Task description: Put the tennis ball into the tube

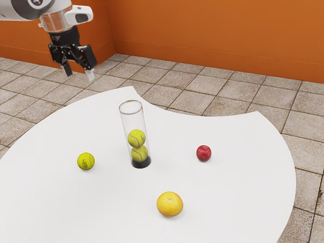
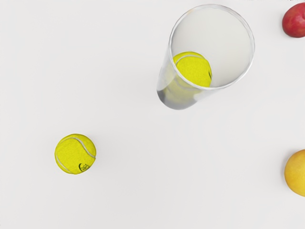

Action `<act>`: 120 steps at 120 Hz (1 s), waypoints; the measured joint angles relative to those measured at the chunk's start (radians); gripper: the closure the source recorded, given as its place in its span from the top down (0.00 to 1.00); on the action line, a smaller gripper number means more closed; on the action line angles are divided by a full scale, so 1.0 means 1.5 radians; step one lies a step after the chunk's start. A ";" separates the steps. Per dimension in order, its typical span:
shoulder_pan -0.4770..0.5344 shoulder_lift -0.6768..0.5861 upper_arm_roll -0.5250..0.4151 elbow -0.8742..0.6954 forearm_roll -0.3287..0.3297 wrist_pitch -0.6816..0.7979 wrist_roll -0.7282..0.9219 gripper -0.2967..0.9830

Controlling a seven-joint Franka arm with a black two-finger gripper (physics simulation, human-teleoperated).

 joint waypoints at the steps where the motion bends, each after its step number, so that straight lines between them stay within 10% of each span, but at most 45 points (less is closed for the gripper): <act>1: 0.000 0.000 -0.001 0.000 0.000 0.001 0.000 0.77; 120: 0.073 -0.096 -0.042 -0.356 0.058 0.212 0.003 0.77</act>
